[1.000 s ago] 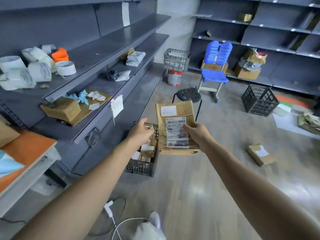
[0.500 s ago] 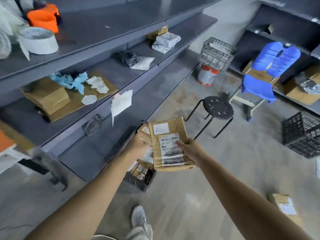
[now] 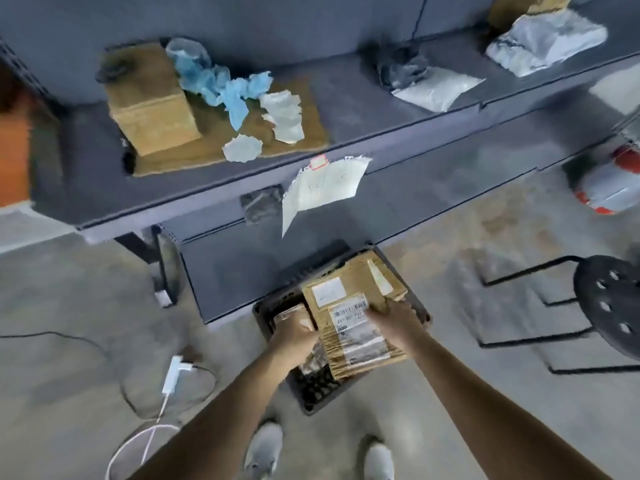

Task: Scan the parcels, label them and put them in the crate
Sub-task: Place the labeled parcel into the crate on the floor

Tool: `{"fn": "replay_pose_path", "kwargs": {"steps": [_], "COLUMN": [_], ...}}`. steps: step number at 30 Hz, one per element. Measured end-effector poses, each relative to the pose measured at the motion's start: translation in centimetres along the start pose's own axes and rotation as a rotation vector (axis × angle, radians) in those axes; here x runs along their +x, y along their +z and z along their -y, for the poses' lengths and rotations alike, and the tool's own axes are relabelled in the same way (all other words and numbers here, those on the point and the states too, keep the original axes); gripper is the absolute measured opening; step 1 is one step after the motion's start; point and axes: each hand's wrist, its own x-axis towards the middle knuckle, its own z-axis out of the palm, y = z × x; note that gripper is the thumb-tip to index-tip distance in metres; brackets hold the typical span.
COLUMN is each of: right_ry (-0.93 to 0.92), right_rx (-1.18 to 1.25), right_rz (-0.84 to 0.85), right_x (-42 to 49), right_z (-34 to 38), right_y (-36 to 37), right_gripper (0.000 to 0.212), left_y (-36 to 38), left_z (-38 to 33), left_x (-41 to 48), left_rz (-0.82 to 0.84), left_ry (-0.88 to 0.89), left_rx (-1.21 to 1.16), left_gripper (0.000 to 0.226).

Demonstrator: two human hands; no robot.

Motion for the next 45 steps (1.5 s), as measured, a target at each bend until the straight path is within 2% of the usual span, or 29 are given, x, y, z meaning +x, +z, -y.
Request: {"fn": "replay_pose_path", "kwargs": {"steps": [2,4,6,10,12,14,16,19,25,29,32,36,39,42,45], "right_ry": [-0.047,-0.132,-0.155,-0.235,-0.239,-0.168,-0.164,-0.266,-0.268,-0.275,-0.293,-0.412,-0.382,-0.438,-0.585], "right_rx": [-0.039,-0.079,-0.102,-0.112,-0.113,-0.141,-0.110,-0.104,-0.283,-0.361,-0.361,-0.368,-0.369,-0.405,-0.456], "right_rz": [0.049,0.102,0.121,0.175,0.181,0.164,0.142,0.106,0.210,0.178,0.155,0.144,0.149,0.107,0.110], "right_x": [4.5,8.9,13.0,19.4,21.6,23.5,24.8,25.7,25.7,25.8,24.7,21.0,16.2,9.5,1.6], "right_z": [-1.5,-3.0,-4.6,-7.6,-8.8,-9.8,-10.5,-10.8,-9.9,-9.3,-8.5,-6.2,-3.1,0.8,4.8], "right_y": [1.5,3.2,5.1,8.8,10.5,12.1,13.1,13.9,14.2,14.1,13.5,10.5,7.2,3.6,0.3], "right_gripper": [0.044,0.032,0.028,0.060,0.063,0.065,0.063,0.057,0.071,0.074,0.072,0.077,0.078,0.078,0.078], "left_y": [2.3,4.7,7.0,10.8,12.0,12.9,13.5,13.9,13.4,13.3,12.5,9.6,5.7,1.3,-2.5], "left_z": [1.8,3.7,5.6,9.2,10.6,11.6,12.2,12.8,13.3,13.3,12.9,10.4,7.1,3.6,1.1], "left_x": [3.3,6.8,9.9,15.7,18.1,20.1,21.9,23.3,23.3,23.8,22.8,19.1,13.8,6.2,-3.0], "left_rz": [0.001,-0.006,-0.002,0.000,-0.008,-0.031,-0.059,-0.106,-0.106,-0.110,-0.115,-0.153,-0.228,-0.349,-0.445], "left_ry": [-0.032,-0.041,-0.062,-0.104,-0.109,-0.096,-0.095,-0.127,-0.175,-0.197,-0.193,-0.147,-0.043,0.090,0.149], "left_rx": [-0.021,-0.069,-0.120,-0.233,-0.282,-0.281,-0.269,-0.253,-0.214,-0.187,-0.135,-0.062,0.174,0.480,0.590], "left_gripper": [0.025,0.036,0.038,0.052,0.054,0.051,0.051,0.052,0.060,0.061,0.062,0.075,0.081,0.081,0.080]}}
